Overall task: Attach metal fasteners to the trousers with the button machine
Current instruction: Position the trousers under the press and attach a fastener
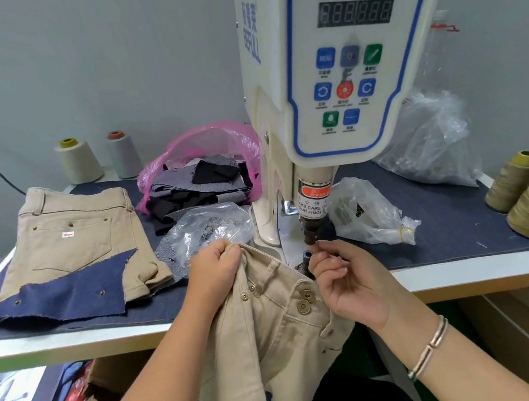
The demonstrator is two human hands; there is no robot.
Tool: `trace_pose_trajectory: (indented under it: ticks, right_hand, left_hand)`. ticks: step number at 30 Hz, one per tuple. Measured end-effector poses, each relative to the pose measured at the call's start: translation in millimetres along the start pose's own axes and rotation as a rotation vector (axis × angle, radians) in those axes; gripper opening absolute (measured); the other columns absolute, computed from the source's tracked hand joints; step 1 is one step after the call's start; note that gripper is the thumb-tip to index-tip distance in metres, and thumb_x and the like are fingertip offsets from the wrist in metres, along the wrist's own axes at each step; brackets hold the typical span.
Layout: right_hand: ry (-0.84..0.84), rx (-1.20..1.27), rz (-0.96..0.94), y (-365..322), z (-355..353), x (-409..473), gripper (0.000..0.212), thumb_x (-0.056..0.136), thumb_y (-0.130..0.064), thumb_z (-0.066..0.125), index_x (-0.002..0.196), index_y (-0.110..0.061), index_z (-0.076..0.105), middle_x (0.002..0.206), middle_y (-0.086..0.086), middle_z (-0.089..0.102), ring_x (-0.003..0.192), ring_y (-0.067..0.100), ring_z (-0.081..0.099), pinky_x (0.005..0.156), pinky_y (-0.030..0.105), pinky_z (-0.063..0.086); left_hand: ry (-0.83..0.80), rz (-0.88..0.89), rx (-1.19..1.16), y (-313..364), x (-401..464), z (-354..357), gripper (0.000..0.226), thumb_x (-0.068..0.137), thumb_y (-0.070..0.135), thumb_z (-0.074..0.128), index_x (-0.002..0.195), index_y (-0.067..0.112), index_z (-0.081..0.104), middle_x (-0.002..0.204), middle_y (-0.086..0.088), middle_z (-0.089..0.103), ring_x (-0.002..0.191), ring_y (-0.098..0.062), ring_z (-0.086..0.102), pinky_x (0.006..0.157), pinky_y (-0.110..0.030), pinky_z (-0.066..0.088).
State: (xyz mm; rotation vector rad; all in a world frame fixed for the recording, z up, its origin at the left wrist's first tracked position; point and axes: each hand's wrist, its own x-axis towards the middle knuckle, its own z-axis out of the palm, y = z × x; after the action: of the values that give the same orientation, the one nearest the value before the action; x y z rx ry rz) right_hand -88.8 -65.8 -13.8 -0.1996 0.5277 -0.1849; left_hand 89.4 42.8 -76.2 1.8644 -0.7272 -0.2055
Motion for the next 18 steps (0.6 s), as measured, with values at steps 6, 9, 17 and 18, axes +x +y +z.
trace_pose_trajectory:
  ticks: [6, 9, 17, 18]
  right_hand:
    - [0.068, 0.099, -0.093, 20.6, 4.6, -5.6, 0.016, 0.073, -0.004, 0.054, 0.087, 0.003, 0.06, 0.063, 0.01, 0.06, 0.035, 0.009, 0.05, 0.032, 0.013, 0.038]
    - [0.02, -0.005, -0.065, 41.9, 6.1, -9.7, 0.036, 0.072, -0.003, 0.054, 0.106, 0.004, 0.062, 0.069, 0.012, 0.065, 0.039, 0.01, 0.051, 0.035, 0.014, 0.042]
    - [0.003, -1.485, -0.618, 67.2, 79.5, 56.0, 0.022, 0.093, -0.017, 0.051, 0.101, -0.018, 0.071, 0.091, -0.004, 0.068, 0.084, 0.01, 0.06, 0.073, 0.02, 0.044]
    - [0.05, -1.781, -0.754, 66.6, 85.8, 72.4, 0.024, 0.093, -0.018, 0.05, 0.103, -0.019, 0.072, 0.099, -0.002, 0.066, 0.095, 0.015, 0.057, 0.08, 0.025, 0.042]
  left_hand:
    - [-0.065, 0.028, 0.135, 2.9, -1.4, 3.1, 0.026, 0.072, 0.036, 0.043, 0.059, 0.014, 0.046, 0.056, 0.003, 0.045, 0.059, -0.013, 0.042, 0.057, -0.024, 0.033]
    - [-0.073, 0.006, 0.103, 5.8, -2.6, 1.6, 0.028, 0.073, 0.035, 0.045, 0.061, 0.01, 0.05, 0.057, 0.003, 0.047, 0.061, -0.014, 0.043, 0.059, -0.029, 0.035]
    - [-0.073, -0.098, -0.037, 11.9, -8.1, -3.3, 0.008, 0.083, 0.012, 0.059, 0.084, 0.02, 0.06, 0.081, 0.01, 0.053, 0.07, 0.0, 0.05, 0.074, -0.023, 0.053]
    - [-0.037, -0.066, 0.016, 10.3, -7.0, -3.3, 0.01, 0.087, 0.003, 0.058, 0.095, 0.007, 0.064, 0.088, 0.006, 0.055, 0.074, -0.005, 0.054, 0.072, -0.023, 0.051]
